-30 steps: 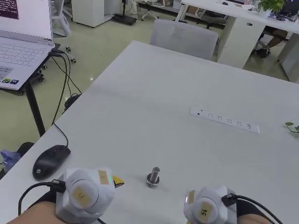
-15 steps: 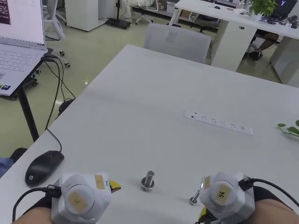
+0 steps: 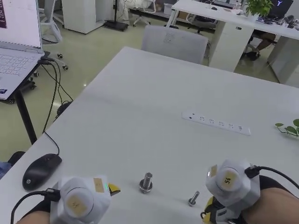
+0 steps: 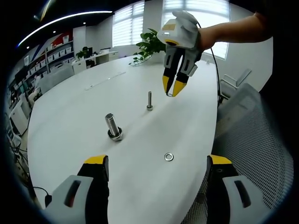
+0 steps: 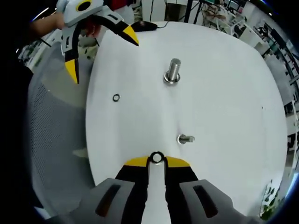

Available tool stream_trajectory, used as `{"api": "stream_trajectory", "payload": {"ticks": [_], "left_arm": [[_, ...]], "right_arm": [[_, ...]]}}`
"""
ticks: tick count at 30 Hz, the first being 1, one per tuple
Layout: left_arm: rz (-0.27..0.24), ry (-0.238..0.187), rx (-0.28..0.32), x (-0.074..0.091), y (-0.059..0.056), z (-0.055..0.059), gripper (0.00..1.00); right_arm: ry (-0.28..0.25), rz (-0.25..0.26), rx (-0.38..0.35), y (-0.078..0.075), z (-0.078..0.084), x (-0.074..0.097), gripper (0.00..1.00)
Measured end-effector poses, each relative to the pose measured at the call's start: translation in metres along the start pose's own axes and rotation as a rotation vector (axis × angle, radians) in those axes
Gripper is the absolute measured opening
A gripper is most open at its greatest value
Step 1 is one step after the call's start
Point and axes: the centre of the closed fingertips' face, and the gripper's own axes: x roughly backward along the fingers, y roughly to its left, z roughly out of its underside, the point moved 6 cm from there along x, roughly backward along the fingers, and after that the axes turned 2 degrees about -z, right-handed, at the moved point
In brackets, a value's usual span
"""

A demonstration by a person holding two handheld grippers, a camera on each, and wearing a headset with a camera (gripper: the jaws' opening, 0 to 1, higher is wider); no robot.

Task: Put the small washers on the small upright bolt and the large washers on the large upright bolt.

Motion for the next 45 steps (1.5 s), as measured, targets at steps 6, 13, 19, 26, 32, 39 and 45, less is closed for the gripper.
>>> {"api": "stream_trajectory", "payload": {"ticks": [6,13,19,26,32,39,45], "left_arm": [[0.000,0.000,-0.002,-0.001,0.000,-0.001,0.86],[-0.001,0.005,0.003,-0.001,0.001,0.000,0.86],[-0.001,0.009,0.006,-0.001,0.002,0.002,0.85],[-0.005,0.011,0.008,-0.001,0.004,0.002,0.85],[-0.008,0.010,0.012,-0.001,0.005,0.003,0.85],[-0.008,0.012,0.016,-0.001,0.005,0.004,0.85],[-0.010,0.012,0.019,-0.001,0.007,0.004,0.85]], "right_arm": [[-0.004,0.014,-0.012,-0.013,-0.003,0.004,0.13],[-0.023,0.035,-0.024,-0.030,-0.010,0.011,0.13],[-0.031,0.047,-0.024,-0.042,-0.018,0.007,0.13],[-0.021,0.044,-0.020,-0.048,-0.020,0.000,0.13],[-0.014,0.033,-0.023,-0.048,-0.018,-0.005,0.13],[-0.006,0.021,-0.018,-0.047,-0.018,-0.009,0.13],[0.000,0.016,-0.014,-0.048,-0.019,-0.014,0.13]]}}
